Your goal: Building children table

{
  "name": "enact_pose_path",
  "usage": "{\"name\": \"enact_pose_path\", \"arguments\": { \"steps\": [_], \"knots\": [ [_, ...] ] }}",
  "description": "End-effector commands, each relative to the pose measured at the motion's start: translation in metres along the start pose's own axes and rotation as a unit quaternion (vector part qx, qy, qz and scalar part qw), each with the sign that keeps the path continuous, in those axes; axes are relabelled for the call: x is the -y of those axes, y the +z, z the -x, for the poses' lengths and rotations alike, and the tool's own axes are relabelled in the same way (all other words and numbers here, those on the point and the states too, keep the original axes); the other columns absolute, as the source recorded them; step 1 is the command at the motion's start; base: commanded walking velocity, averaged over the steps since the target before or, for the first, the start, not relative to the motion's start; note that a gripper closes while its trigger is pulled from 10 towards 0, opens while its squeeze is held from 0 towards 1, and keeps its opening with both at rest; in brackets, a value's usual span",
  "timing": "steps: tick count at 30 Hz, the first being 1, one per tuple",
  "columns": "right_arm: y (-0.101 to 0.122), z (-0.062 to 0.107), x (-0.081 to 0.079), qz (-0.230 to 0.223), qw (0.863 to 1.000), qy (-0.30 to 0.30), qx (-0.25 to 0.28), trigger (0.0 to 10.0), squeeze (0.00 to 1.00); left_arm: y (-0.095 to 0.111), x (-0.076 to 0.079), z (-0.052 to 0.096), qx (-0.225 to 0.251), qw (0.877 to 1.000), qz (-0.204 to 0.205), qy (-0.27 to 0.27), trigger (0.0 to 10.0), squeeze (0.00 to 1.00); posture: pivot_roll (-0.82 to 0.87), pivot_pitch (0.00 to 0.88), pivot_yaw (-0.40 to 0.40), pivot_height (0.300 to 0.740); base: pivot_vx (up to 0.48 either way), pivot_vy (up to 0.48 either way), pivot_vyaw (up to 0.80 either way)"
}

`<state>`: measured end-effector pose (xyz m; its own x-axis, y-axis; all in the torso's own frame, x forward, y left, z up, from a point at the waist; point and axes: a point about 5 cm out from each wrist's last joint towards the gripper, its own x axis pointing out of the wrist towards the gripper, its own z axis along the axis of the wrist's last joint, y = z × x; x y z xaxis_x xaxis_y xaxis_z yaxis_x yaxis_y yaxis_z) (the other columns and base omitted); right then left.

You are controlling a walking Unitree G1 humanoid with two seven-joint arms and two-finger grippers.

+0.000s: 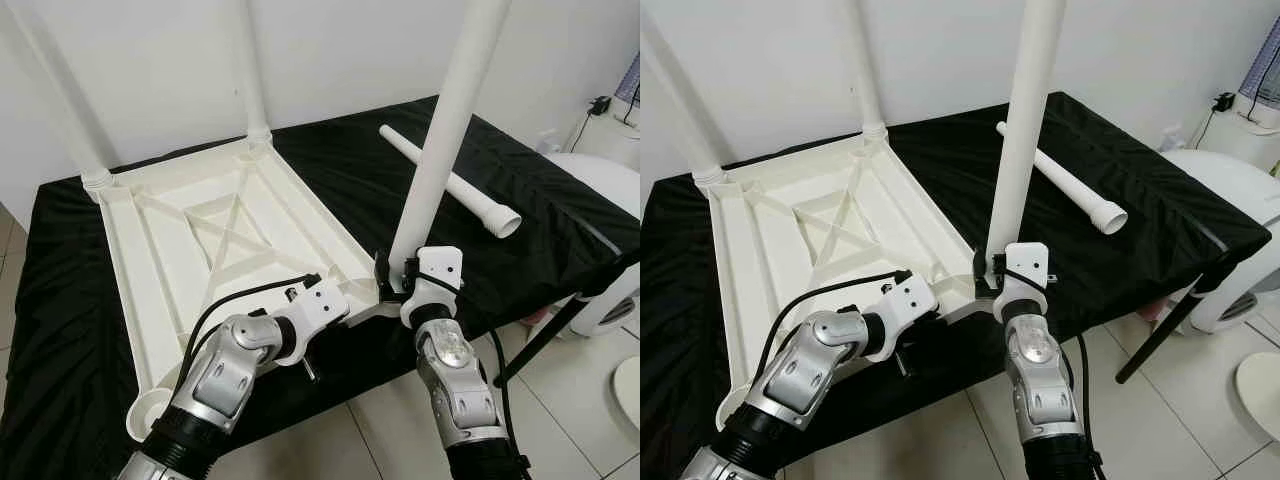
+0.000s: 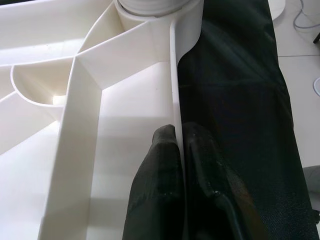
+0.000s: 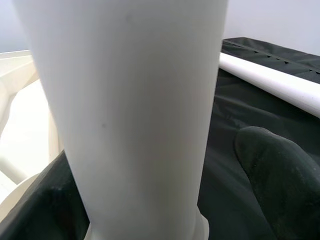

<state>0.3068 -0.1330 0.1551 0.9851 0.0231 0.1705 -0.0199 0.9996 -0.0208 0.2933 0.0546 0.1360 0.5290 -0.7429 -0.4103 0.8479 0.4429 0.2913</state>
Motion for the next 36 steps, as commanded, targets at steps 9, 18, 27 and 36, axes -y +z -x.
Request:
{"name": "enact_pose_path", "arguments": {
  "steps": [9, 18, 27, 36],
  "knots": [
    [-0.002, -0.003, 0.008, 0.002, 0.998, 0.064, -0.014, 10.0, 0.0, -0.012, -0.003, 0.001, -0.028, 0.999, -0.003, 0.031, 10.0, 0.0, -0.13, 0.073, 0.083, 0.74, 0.0, 0.0, 0.0],
    [0.0, -0.002, 0.01, 0.013, 0.983, 0.182, -0.018, 10.0, 0.0, -0.011, -0.005, 0.001, -0.028, 0.999, -0.005, 0.031, 10.0, 0.0, -0.13, 0.073, 0.085, 0.74, 0.0, 0.0, 0.0],
    [0.007, -0.012, 0.017, 0.035, 0.948, 0.316, -0.011, 10.0, 0.0, -0.009, -0.007, 0.001, -0.026, 0.999, -0.007, 0.031, 10.0, 0.0, -0.13, 0.07, 0.094, 0.74, 0.0, 0.0, 0.0],
    [0.011, -0.024, 0.026, 0.056, 0.929, 0.365, -0.009, 10.0, 0.0, -0.009, -0.005, 0.001, -0.026, 0.999, -0.008, 0.026, 10.0, 0.0, -0.13, 0.071, 0.098, 0.74, 0.0, 0.0, 0.0]
  ]
}}
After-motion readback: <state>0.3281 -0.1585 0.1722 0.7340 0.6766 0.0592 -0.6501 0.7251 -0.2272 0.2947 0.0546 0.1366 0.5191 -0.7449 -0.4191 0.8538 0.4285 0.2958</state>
